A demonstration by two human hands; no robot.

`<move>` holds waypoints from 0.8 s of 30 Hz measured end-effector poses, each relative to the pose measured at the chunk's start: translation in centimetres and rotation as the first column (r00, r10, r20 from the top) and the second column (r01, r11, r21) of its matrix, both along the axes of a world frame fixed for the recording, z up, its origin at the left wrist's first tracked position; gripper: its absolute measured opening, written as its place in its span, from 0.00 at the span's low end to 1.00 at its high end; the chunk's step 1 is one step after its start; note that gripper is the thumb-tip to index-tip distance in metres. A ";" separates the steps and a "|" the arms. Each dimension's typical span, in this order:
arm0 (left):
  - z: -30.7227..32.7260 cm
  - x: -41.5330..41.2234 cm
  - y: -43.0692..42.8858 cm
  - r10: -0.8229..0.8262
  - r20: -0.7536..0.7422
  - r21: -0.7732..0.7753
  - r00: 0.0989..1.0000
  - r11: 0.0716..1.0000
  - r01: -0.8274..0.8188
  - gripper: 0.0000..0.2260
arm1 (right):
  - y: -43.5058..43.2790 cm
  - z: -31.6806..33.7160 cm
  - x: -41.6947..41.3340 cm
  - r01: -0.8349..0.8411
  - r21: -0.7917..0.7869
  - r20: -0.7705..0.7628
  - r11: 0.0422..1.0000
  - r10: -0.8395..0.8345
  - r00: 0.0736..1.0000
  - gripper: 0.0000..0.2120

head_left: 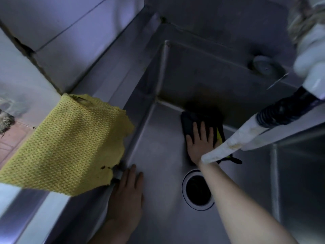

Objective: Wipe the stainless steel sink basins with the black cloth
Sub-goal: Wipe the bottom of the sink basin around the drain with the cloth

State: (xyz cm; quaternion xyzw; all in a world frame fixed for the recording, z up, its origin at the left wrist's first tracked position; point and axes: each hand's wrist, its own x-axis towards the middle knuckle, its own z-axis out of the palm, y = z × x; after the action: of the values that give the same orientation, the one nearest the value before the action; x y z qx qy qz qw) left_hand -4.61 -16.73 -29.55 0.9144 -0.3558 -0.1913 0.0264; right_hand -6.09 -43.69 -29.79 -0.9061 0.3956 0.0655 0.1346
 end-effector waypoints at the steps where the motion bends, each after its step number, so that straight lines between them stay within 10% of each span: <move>1: 0.1 0.0 0.1 0.000 -0.004 -0.002 1.000 1.000 0.000 0.29 | 0.7 -0.4 0.3 0.000 0.039 -0.033 0.999 0.001 0.999 0.28; 17: 5.5 -1.6 3.9 0.134 -0.097 0.183 0.986 0.976 -0.115 0.24 | 20.0 -0.7 -9.2 -0.725 0.066 -0.008 0.686 0.727 0.687 0.28; 24: 8.1 -1.3 4.2 -0.177 -0.310 0.313 0.934 0.909 0.276 0.15 | 19.4 -0.1 -15.8 -0.854 0.248 -0.147 0.456 0.890 0.432 0.28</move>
State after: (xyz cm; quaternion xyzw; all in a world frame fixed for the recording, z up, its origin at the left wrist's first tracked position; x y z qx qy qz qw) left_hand -5.91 -12.48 -21.49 0.8208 -0.4134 -0.3784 -0.1108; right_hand -21.85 -24.27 -29.85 -0.9512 -0.1218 0.2687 0.0905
